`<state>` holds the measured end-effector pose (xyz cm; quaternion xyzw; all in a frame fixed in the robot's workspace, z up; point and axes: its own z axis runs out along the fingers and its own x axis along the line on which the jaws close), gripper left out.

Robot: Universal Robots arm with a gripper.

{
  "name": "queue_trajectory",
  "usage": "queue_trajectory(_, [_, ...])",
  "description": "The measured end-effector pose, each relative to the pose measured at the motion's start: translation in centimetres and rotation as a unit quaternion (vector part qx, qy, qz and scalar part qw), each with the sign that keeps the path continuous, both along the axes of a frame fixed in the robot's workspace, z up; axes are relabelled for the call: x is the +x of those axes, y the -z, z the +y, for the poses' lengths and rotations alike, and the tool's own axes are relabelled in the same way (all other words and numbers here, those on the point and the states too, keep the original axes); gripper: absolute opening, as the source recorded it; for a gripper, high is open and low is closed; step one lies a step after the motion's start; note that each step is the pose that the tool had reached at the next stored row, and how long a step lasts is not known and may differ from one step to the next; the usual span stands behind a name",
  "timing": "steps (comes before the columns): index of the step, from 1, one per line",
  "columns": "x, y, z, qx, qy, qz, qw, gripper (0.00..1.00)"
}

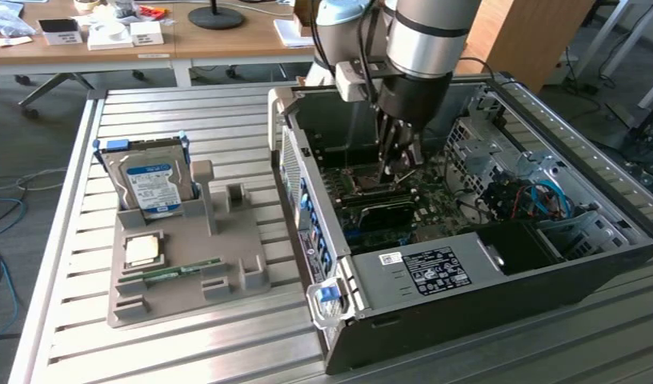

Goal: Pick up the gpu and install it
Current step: 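Press down on the gpu until it lock into place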

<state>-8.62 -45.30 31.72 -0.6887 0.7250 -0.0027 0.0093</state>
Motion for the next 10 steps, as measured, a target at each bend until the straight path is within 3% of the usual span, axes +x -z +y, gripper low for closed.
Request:
queue_trajectory(2, [0.0, -0.4, 0.0, 0.0, 0.0, 0.0, 1.0, 0.11])
queue_trajectory(10, [0.0, -0.43, 0.0, 0.0, 0.0, 0.0, 1.0, 0.11])
